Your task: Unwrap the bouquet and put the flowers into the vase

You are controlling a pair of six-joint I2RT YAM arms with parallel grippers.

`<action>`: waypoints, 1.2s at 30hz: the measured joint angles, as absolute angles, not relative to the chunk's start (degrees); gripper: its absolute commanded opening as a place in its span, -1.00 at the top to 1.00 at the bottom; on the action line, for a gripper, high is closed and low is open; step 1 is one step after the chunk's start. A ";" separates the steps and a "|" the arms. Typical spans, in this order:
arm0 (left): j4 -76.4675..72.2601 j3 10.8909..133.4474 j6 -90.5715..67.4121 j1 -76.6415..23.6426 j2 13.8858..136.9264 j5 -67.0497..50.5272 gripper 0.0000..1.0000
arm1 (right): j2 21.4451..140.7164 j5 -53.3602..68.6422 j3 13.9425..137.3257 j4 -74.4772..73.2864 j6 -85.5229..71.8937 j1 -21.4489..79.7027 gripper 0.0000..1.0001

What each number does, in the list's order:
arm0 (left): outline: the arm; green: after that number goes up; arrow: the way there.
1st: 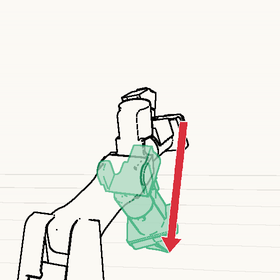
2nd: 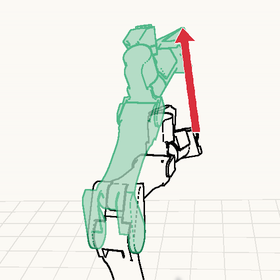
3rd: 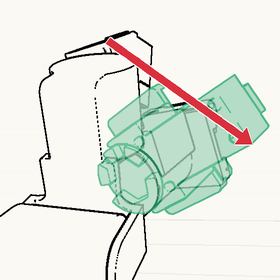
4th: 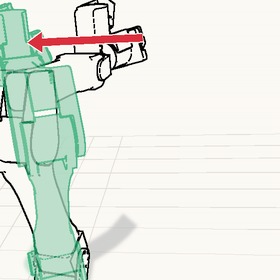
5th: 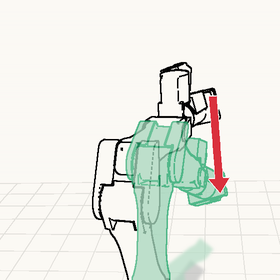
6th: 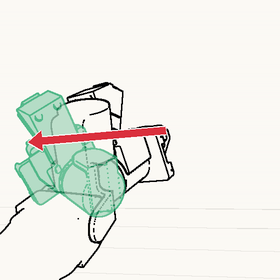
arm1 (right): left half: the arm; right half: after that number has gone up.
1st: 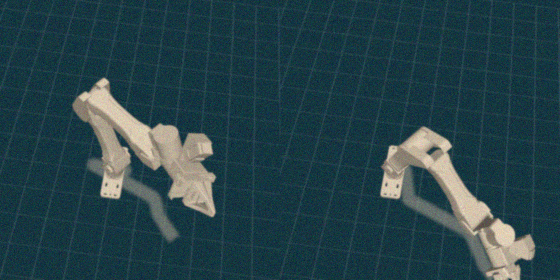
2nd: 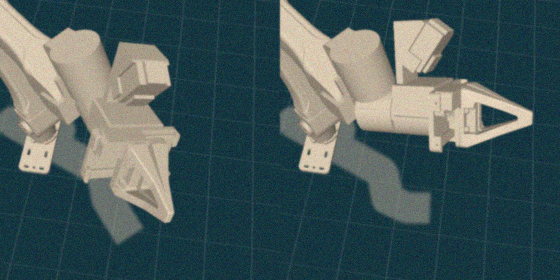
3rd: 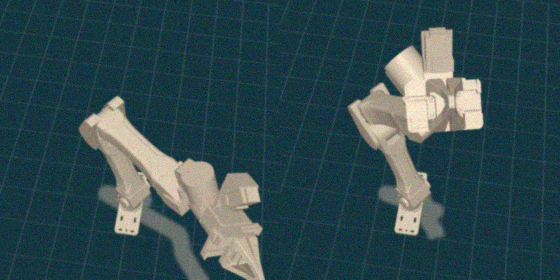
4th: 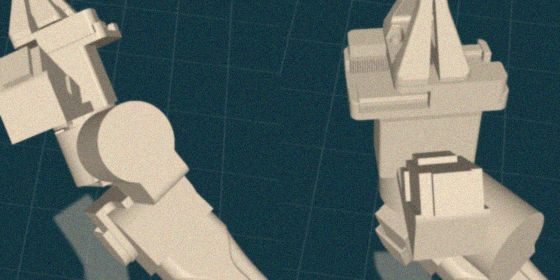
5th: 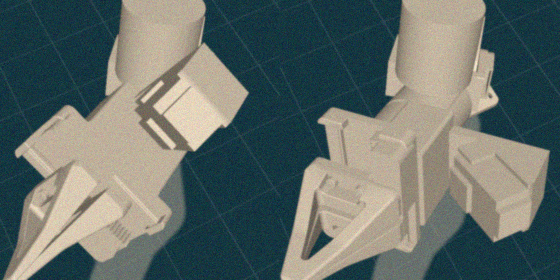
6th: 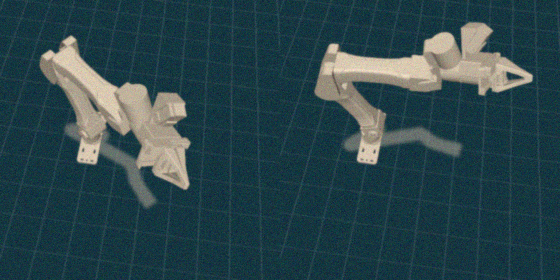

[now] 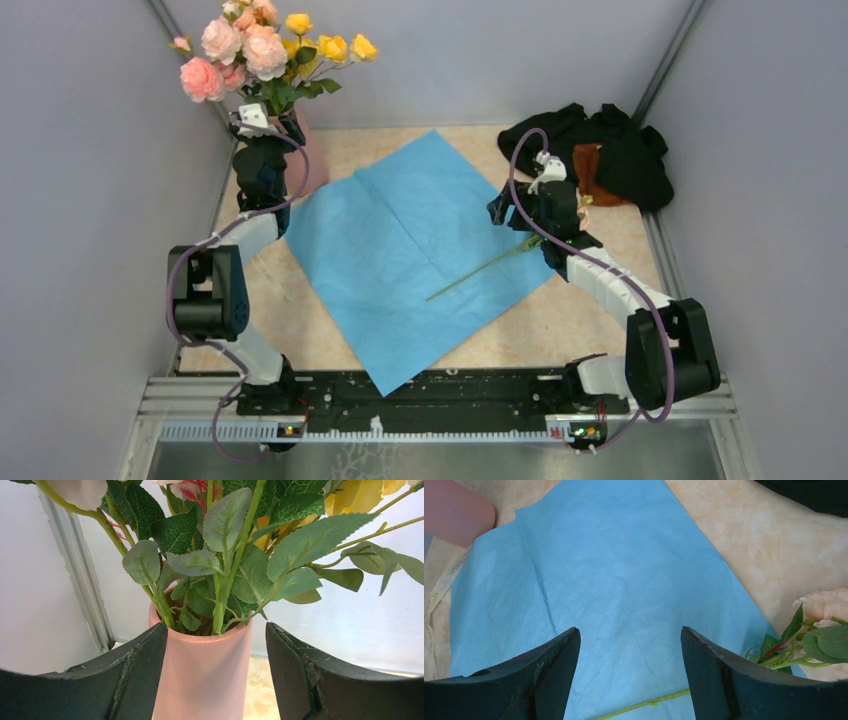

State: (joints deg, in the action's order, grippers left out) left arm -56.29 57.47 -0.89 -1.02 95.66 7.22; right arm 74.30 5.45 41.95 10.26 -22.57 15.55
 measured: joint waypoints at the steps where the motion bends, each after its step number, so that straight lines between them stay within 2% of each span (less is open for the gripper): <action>1: -56.01 57.47 -0.89 -1.02 95.50 7.22 -0.56 | 74.32 5.52 41.95 10.26 -22.57 15.55 -0.47; 12: -51.33 57.49 -3.03 -1.41 91.79 1.78 -0.52 | 74.37 5.72 41.60 10.33 -22.55 15.55 -0.48; 25: -33.50 61.54 -4.67 -2.70 83.55 -15.66 -0.51 | 74.30 2.22 42.24 5.06 -20.40 16.29 -0.54; 30: -24.88 62.96 -1.26 -6.85 83.61 -23.81 -0.47 | 74.17 -1.21 45.32 -0.58 -19.51 17.10 -0.53; 36: -12.93 66.98 10.26 -17.30 89.19 -34.26 -0.44 | 72.47 -2.13 47.33 -4.78 -19.84 17.54 -0.53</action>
